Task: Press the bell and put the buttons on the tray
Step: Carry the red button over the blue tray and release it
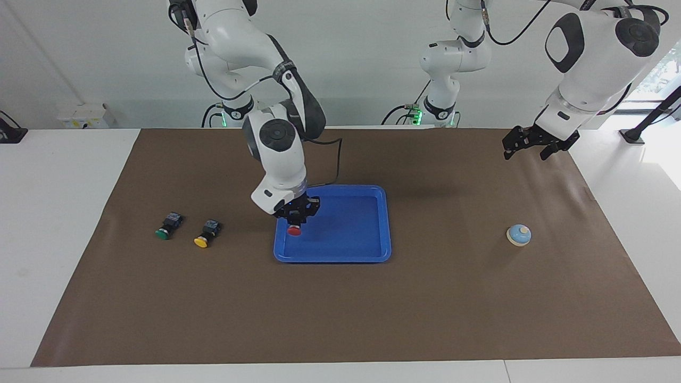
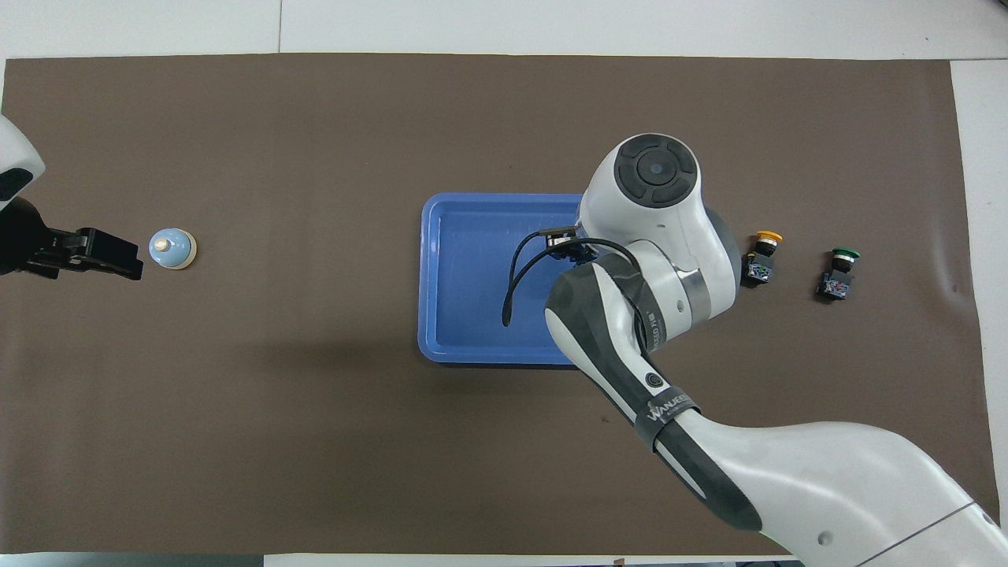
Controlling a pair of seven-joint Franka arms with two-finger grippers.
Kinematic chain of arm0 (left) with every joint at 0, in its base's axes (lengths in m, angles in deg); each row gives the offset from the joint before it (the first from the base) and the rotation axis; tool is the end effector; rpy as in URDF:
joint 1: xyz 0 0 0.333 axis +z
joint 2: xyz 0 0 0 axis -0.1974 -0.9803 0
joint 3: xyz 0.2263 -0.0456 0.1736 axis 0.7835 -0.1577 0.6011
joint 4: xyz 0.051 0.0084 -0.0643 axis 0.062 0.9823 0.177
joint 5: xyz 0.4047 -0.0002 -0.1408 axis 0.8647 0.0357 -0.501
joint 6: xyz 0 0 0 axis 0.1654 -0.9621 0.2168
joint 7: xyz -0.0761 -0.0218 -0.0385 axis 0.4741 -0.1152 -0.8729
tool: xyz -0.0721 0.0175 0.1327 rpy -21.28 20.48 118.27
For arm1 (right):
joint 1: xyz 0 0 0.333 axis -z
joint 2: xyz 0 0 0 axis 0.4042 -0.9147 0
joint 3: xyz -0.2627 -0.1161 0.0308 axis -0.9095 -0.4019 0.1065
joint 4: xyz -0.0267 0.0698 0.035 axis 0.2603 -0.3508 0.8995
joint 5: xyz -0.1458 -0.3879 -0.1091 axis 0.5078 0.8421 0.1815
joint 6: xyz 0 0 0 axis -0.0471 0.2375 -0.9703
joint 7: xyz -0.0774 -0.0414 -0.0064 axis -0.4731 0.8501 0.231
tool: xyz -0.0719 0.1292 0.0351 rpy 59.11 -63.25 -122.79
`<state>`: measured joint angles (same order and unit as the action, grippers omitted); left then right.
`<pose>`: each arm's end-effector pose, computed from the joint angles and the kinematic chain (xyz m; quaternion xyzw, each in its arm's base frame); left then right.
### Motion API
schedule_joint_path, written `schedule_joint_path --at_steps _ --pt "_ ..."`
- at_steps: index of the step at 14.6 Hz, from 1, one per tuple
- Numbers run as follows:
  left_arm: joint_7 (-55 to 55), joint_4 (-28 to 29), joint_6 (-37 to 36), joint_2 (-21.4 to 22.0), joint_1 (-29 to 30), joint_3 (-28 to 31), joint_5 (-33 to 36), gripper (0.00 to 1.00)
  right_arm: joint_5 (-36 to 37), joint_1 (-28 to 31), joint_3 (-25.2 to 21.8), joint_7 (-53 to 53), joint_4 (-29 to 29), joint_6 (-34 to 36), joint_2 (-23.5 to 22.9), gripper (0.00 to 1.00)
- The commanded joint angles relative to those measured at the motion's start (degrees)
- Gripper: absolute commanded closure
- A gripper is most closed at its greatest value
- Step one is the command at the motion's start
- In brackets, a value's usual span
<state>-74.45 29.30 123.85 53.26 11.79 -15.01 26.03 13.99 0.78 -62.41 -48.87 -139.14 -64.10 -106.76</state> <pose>0.5804 -0.0192 0.4899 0.9974 -0.0494 -0.0523 0.0033 0.6068 0.2882 0.2523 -0.9996 -0.0261 0.0079 0.0090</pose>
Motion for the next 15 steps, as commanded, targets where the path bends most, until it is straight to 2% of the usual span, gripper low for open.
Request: schedule_joint_path --at_steps 1,6,7,8,11,13,15 --pt "-0.3 0.8 0.9 1.1 -0.3 0.4 0.4 0.00 -0.6 0.1 0.0 0.1 -4.4 -4.2 0.5 1.00" --pt "-0.3 0.8 0.9 1.1 -0.1 0.4 0.4 0.00 -0.7 -1.4 0.0 3.0 -6.1 -4.5 0.6 1.00" --pt "-0.3 0.8 0.9 1.1 -0.1 0.5 0.4 0.00 -0.7 -1.4 0.0 3.7 -6.0 -4.2 0.8 0.35" --pt "-0.3 0.8 0.9 1.1 0.0 0.5 0.4 0.00 -0.7 -1.4 0.0 3.7 -5.9 -3.7 1.2 0.00" --pt "-0.3 0.8 0.9 1.1 0.1 0.5 0.4 0.00 -0.7 0.7 -0.7 3.4 -4.9 1.6 5.6 0.00" --pt "-0.3 0.8 0.9 1.1 0.2 0.5 0.4 0.00 -0.6 6.4 -0.7 2.0 -3.4 5.4 8.4 0.00" --pt "-0.3 0.8 0.9 1.1 0.2 0.5 0.4 0.00 -0.6 11.5 -0.8 -3.3 -3.0 6.3 9.6 0.00"
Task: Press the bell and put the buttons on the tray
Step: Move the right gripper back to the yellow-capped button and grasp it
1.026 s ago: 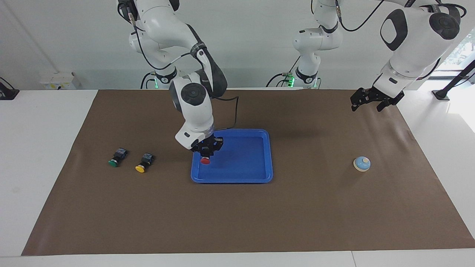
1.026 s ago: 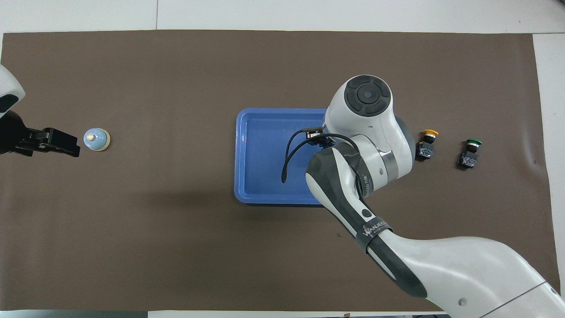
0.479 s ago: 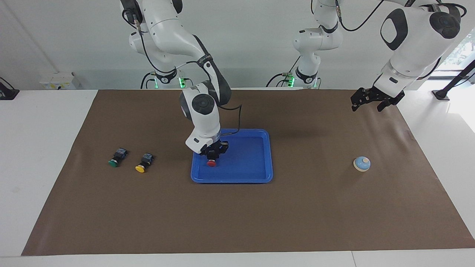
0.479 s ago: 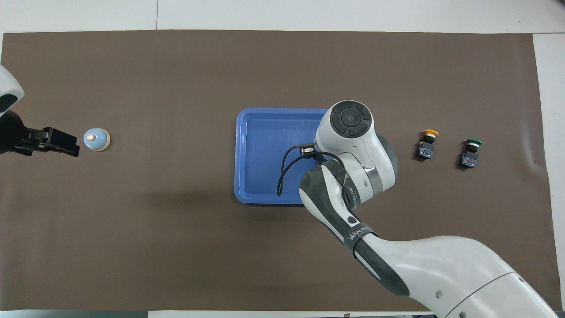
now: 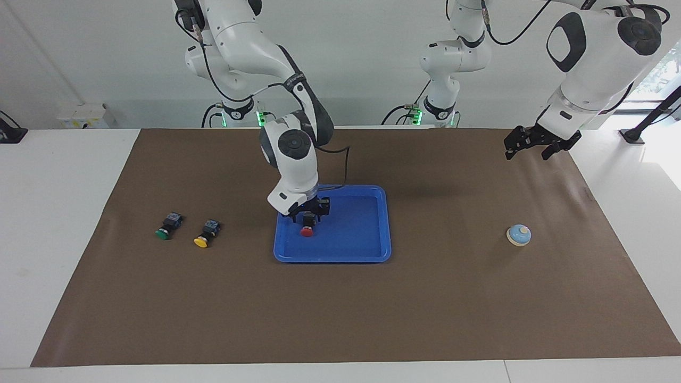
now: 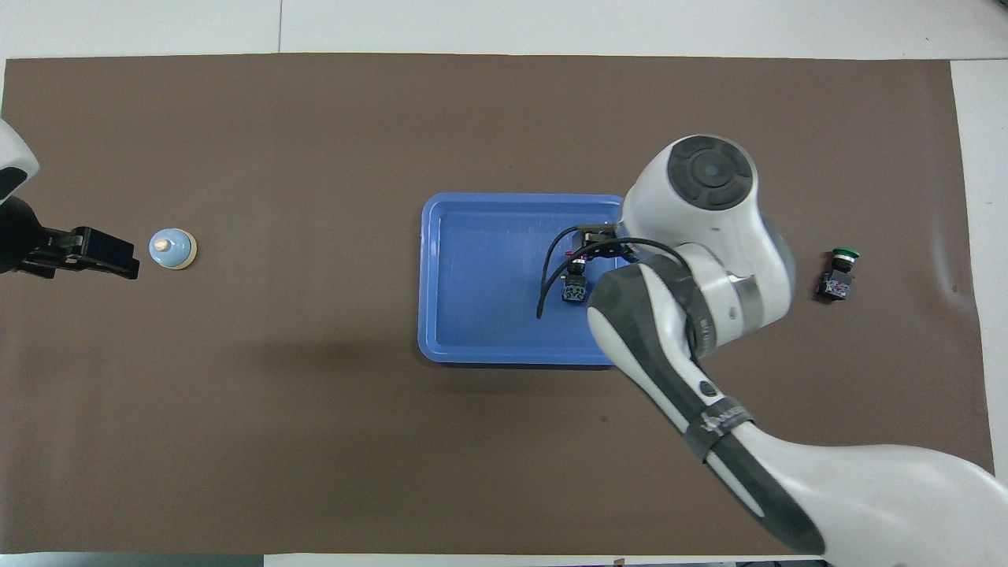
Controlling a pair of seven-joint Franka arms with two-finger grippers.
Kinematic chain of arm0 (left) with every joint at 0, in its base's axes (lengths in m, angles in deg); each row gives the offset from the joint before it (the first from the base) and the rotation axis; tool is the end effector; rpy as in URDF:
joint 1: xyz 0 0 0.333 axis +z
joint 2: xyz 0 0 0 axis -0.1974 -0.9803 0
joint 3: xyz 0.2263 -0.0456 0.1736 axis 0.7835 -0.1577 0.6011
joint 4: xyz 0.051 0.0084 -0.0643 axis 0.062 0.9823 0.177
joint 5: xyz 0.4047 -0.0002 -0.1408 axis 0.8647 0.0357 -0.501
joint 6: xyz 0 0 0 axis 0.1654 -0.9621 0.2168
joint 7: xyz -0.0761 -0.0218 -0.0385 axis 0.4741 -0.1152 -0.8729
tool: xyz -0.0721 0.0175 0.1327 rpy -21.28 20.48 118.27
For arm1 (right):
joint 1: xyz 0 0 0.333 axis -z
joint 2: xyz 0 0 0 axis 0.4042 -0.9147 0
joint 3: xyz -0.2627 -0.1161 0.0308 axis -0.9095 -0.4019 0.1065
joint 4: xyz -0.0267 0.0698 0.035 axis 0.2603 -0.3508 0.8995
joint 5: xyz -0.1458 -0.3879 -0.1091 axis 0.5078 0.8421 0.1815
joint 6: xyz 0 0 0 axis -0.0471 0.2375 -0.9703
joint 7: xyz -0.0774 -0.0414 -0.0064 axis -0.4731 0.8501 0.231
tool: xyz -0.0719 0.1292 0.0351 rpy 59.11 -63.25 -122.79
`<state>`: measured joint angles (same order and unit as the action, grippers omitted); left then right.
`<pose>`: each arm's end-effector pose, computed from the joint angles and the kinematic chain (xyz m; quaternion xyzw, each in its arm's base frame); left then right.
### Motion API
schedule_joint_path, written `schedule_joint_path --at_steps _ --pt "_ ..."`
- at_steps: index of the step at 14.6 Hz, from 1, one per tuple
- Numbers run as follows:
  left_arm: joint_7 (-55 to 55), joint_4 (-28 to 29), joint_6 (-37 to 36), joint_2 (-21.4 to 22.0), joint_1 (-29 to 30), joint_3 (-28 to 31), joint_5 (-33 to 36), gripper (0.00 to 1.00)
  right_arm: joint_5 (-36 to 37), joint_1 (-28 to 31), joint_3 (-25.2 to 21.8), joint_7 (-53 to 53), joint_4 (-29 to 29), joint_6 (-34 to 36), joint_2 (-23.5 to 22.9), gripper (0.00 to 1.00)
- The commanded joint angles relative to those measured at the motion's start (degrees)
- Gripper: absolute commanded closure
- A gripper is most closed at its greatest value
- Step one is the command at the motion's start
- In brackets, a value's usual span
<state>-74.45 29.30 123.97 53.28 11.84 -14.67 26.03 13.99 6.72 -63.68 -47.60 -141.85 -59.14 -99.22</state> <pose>0.5808 -0.0152 0.4902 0.9976 -0.0460 -0.0511 0.0034 0.6185 0.2040 0.3086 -0.9989 0.0463 0.0067 0.0040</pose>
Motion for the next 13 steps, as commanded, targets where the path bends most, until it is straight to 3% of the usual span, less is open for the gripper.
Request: schedule_joint_path --at_steps 1,6,10,13 --pt "-0.3 0.8 0.8 1.1 0.2 0.1 0.4 0.00 -0.3 8.1 0.4 -6.5 -0.3 1.4 2.2 0.00" --pt "-0.3 0.8 0.7 1.1 0.2 0.1 0.4 0.00 0.4 16.8 0.4 -9.9 -4.8 -0.2 3.3 0.00" --pt "-0.3 0.8 0.7 1.1 0.2 0.2 0.4 0.00 0.4 18.4 0.5 -10.0 -15.0 -12.7 5.0 0.00" --pt "-0.3 0.8 0.8 1.1 0.2 0.1 0.4 0.00 0.4 18.6 0.4 -10.5 -18.8 -20.8 3.1 0.00"
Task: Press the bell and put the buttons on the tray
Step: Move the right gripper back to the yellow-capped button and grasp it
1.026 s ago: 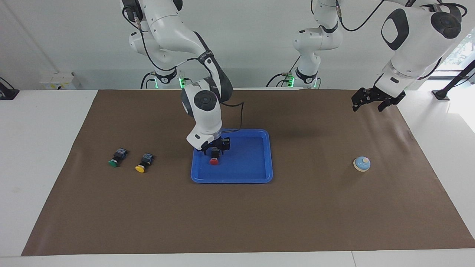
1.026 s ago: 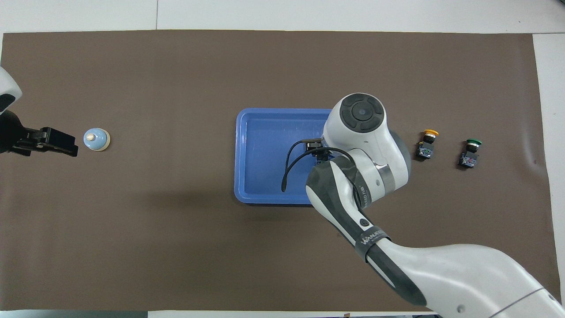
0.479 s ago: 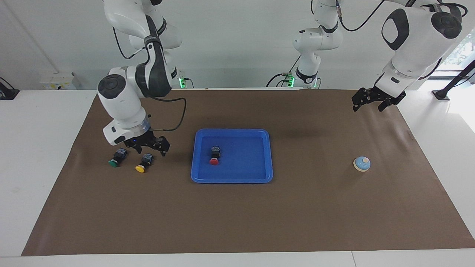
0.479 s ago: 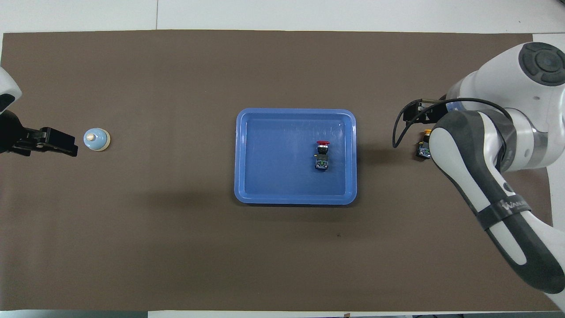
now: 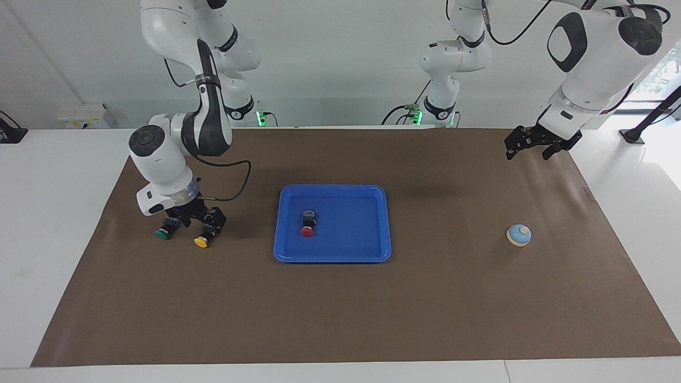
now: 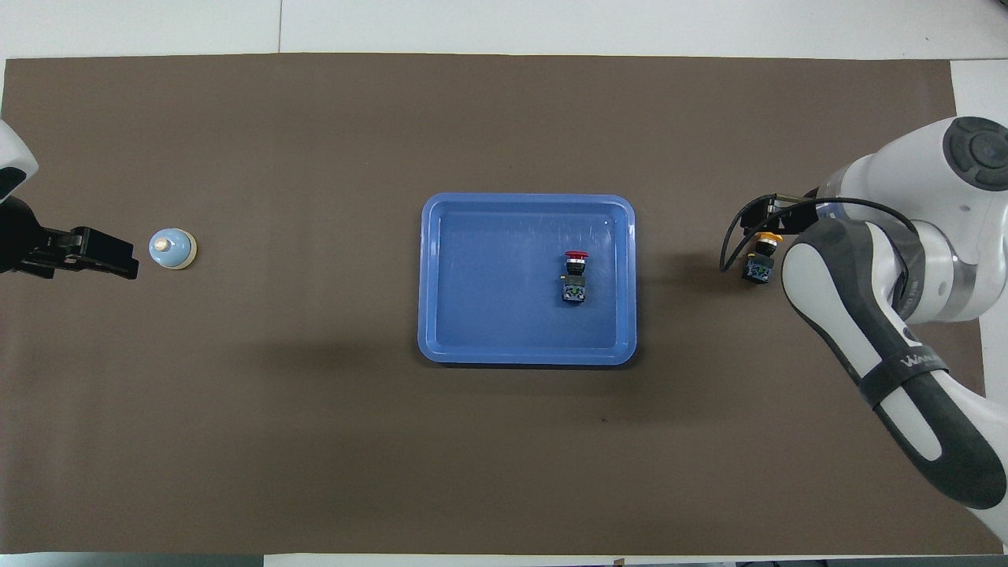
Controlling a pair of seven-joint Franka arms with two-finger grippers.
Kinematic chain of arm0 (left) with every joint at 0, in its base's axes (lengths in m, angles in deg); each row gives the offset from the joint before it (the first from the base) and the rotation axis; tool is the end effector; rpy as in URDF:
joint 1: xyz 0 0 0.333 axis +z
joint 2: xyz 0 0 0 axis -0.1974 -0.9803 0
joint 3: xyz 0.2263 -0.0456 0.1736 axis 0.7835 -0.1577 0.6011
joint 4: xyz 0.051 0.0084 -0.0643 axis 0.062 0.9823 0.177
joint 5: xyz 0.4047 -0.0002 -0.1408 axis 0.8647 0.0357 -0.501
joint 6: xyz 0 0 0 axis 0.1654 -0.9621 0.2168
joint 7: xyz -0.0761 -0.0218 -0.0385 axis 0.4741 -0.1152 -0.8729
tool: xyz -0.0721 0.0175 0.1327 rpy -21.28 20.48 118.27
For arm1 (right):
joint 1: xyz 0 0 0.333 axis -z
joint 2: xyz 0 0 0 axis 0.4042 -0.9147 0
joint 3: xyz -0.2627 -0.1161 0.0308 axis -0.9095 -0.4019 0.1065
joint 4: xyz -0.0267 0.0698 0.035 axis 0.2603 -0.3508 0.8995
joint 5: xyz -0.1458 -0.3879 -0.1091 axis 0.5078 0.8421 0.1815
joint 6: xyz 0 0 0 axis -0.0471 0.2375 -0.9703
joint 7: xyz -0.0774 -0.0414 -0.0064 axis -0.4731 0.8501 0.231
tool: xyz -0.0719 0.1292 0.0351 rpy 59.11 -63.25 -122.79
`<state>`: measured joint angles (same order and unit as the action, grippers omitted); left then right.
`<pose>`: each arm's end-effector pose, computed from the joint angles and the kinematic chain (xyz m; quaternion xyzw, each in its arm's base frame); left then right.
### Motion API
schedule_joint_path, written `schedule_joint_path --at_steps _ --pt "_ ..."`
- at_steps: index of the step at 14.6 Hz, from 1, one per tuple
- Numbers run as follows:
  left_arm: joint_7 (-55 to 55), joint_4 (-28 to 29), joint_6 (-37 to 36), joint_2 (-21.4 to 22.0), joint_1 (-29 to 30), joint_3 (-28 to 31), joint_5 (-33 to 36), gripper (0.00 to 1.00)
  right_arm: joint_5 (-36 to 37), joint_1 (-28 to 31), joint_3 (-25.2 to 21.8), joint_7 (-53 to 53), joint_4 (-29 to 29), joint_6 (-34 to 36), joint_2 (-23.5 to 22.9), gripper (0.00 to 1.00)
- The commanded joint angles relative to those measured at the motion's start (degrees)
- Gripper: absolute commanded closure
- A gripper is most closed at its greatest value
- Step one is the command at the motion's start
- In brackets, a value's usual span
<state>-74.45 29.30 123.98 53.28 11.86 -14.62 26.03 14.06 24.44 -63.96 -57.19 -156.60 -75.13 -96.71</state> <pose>0.5808 -0.0145 0.4902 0.9977 -0.0454 -0.0510 0.0035 0.6132 0.0027 0.2374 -0.9924 0.1197 -0.0271 0.0075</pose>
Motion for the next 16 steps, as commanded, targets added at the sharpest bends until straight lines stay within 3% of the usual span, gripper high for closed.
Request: schedule_joint_path --at_steps 1,5,6,8,9,10,11,16 --pt "-0.3 0.8 0.7 1.1 0.1 0.1 0.4 0.00 0.3 0.9 0.7 -0.9 -4.3 -5.3 0.3 0.00" --pt "-0.3 0.8 0.7 1.1 0.2 0.1 0.4 0.00 0.3 0.9 0.8 -0.9 -5.4 -5.6 -0.6 0.00" --pt "-0.3 0.8 0.7 1.1 0.1 0.1 0.4 0.00 0.3 0.9 0.8 -0.9 -5.9 -5.6 -0.6 0.07" --pt "-0.3 0.8 0.7 1.1 0.2 0.1 0.4 0.00 0.3 1.0 0.8 -1.2 -7.1 -6.8 -0.4 0.32" --pt "-0.3 0.8 0.8 1.1 0.1 0.1 0.4 0.00 0.3 1.0 0.8 -1.9 -7.7 -7.2 -0.3 0.50" --pt "-0.3 0.8 0.7 1.1 0.2 0.1 0.4 0.00 0.3 1.0 0.8 -2.9 -7.9 -7.1 -0.2 0.80" --pt "-0.3 0.8 0.7 1.1 0.2 0.1 0.4 0.00 0.3 1.0 0.8 -3.0 -7.9 -6.9 -0.2 1.00" --pt "-0.3 0.8 0.7 1.1 0.2 0.2 0.4 0.00 0.3 0.0 0.8 -2.9 -6.3 -5.0 -0.2 1.00"
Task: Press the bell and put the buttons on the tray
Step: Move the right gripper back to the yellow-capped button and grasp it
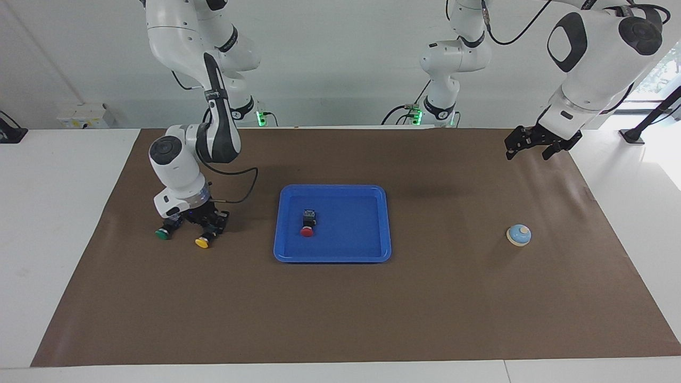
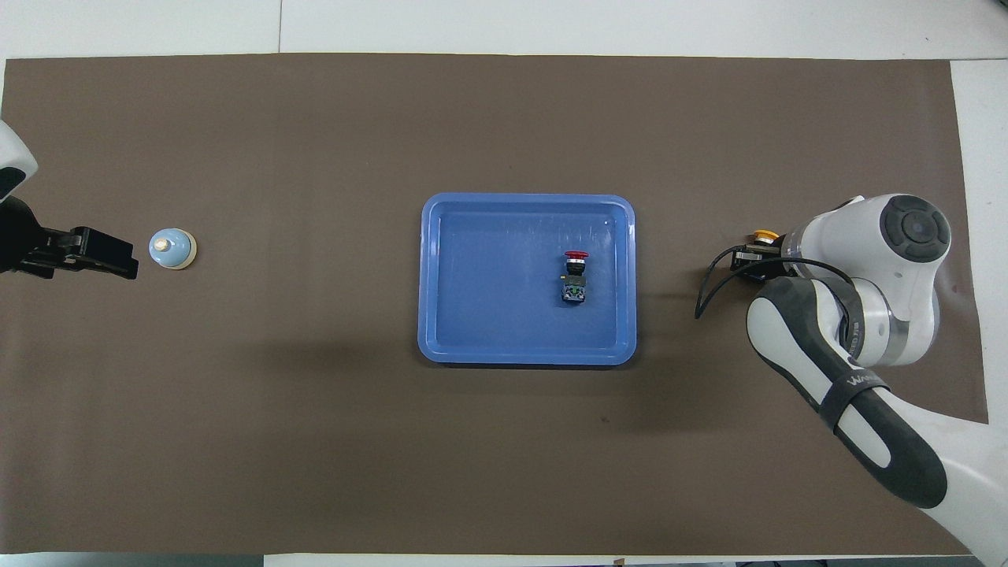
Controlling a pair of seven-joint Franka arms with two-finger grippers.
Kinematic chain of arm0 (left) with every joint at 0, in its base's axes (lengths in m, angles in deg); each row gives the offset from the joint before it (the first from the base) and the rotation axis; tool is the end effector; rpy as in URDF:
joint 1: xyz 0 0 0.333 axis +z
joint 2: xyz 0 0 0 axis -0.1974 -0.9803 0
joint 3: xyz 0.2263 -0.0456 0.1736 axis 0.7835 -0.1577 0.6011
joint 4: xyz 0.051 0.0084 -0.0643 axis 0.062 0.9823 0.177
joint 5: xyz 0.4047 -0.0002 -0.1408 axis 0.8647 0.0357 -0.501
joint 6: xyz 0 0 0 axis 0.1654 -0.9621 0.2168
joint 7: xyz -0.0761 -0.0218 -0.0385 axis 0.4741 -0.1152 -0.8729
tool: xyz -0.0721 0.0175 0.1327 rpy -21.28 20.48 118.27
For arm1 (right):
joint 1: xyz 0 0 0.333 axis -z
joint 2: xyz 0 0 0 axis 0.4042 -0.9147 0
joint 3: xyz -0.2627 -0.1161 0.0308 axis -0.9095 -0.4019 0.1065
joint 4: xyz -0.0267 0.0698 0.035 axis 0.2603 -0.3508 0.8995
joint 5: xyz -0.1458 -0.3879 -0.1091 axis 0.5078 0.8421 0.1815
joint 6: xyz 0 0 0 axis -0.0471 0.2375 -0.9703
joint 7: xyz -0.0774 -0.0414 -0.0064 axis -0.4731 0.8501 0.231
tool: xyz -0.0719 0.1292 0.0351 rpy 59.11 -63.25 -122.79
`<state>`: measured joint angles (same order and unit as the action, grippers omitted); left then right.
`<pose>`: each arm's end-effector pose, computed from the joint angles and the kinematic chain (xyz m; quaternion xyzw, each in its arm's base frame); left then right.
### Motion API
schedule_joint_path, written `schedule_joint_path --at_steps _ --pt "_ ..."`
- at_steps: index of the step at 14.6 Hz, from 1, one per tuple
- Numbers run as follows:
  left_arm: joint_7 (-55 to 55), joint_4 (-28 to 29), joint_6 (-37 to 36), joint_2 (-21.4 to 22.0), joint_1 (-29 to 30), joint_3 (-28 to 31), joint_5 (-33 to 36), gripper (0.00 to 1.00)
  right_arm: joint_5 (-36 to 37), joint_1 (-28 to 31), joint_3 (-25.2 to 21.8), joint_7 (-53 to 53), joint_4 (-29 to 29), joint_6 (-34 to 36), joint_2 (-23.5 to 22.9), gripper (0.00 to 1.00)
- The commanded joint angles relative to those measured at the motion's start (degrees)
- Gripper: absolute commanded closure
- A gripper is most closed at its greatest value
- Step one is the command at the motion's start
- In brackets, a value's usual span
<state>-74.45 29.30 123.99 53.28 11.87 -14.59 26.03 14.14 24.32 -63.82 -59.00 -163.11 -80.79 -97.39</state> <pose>0.5808 -0.0141 0.4903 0.9977 -0.0450 -0.0509 0.0035 0.5829 0.0053 0.1882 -0.9947 0.1015 -0.0140 0.0053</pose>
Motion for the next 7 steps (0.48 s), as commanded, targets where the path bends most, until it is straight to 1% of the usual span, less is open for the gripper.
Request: schedule_joint_path --at_steps 1,3,4,5,7 --pt "-0.3 0.8 0.8 1.1 0.2 0.0 0.4 0.00 0.2 -0.2 0.7 -0.8 2.0 2.8 0.5 1.00" --pt "-0.3 0.8 0.8 1.1 0.2 0.0 0.4 0.00 0.2 -2.7 0.8 -0.4 8.2 9.6 0.0 1.00" --pt "-0.3 0.8 0.7 1.1 0.2 0.0 0.4 0.00 0.1 -4.3 0.8 0.3 12.4 13.8 -0.5 1.00" --pt "-0.3 0.8 0.8 1.1 0.2 0.1 0.4 0.00 0.1 -6.5 0.8 2.3 16.8 17.5 -2.0 1.00" --pt "-0.3 0.8 0.7 1.1 0.2 0.0 0.4 0.00 0.1 -11.4 0.8 5.1 22.7 22.0 -3.5 1.00"
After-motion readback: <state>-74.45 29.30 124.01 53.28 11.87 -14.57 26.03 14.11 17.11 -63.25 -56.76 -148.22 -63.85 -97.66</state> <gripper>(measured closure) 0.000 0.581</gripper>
